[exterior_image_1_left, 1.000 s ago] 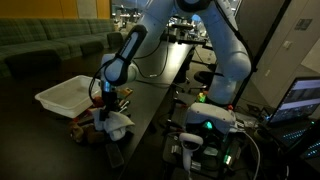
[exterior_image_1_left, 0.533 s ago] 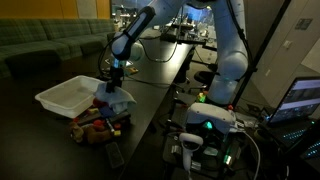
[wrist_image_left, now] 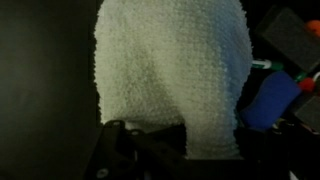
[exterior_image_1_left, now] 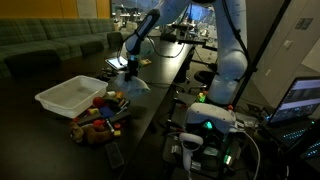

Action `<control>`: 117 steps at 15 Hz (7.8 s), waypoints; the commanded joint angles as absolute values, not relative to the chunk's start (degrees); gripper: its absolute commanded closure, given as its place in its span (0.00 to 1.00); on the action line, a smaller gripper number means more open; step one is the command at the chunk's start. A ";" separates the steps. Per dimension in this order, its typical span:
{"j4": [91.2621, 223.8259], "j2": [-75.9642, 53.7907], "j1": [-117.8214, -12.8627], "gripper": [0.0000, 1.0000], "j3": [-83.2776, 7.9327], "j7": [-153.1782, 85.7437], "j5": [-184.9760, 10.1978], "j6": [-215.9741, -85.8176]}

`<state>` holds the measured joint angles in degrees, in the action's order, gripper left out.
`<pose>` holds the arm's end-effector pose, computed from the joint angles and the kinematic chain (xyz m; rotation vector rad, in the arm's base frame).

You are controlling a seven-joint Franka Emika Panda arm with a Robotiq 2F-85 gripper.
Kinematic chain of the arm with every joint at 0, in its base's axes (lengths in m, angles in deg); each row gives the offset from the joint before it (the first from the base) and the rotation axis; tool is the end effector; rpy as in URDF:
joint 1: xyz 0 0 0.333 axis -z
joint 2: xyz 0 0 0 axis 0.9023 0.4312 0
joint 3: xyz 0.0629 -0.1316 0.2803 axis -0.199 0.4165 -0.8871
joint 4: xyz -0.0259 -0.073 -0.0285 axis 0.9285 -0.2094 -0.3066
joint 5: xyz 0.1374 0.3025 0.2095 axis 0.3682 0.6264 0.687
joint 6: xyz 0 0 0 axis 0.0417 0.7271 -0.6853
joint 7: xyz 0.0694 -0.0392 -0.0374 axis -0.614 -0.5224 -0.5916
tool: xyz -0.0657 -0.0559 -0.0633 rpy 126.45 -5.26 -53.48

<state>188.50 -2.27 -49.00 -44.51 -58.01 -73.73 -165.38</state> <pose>0.5536 -0.1271 0.1922 -3.0287 0.0622 -0.0589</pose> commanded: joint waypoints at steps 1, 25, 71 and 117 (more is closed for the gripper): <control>184.24 2.87 -50.29 0.88 -40.46 -55.75 -77.49 -167.85; 178.48 20.36 -62.20 0.88 -42.74 -42.39 -86.18 -173.86; 203.18 7.17 -73.44 0.87 -34.90 -31.58 -91.33 -173.61; 180.68 11.84 -68.84 0.88 -68.58 -47.46 -72.97 -168.69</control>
